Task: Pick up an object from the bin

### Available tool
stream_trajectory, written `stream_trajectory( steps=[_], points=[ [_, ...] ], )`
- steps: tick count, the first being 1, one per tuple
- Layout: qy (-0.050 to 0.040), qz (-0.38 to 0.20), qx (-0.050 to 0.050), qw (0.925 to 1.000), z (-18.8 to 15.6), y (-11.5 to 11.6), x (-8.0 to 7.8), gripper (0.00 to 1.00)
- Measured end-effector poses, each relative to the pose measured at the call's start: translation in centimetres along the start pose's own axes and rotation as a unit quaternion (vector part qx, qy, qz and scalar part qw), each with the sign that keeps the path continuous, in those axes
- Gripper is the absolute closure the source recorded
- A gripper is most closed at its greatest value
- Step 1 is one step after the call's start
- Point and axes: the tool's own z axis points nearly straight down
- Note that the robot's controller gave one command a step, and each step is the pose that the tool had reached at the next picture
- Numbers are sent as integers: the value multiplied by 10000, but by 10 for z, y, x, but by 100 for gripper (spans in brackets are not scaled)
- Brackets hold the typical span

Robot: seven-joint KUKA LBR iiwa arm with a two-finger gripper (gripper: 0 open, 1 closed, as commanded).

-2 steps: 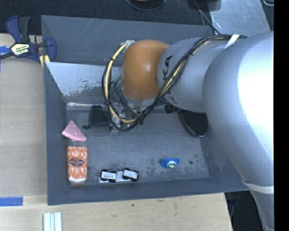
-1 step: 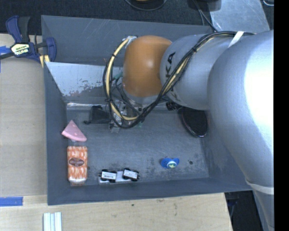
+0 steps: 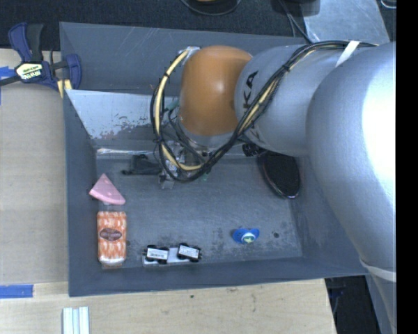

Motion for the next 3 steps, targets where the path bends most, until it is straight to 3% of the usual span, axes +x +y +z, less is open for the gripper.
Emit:
stream_trajectory(
  steps=[3],
  points=[
    [-21, 0, -5, 10000, -40, 0, -1, 100]
  ],
)
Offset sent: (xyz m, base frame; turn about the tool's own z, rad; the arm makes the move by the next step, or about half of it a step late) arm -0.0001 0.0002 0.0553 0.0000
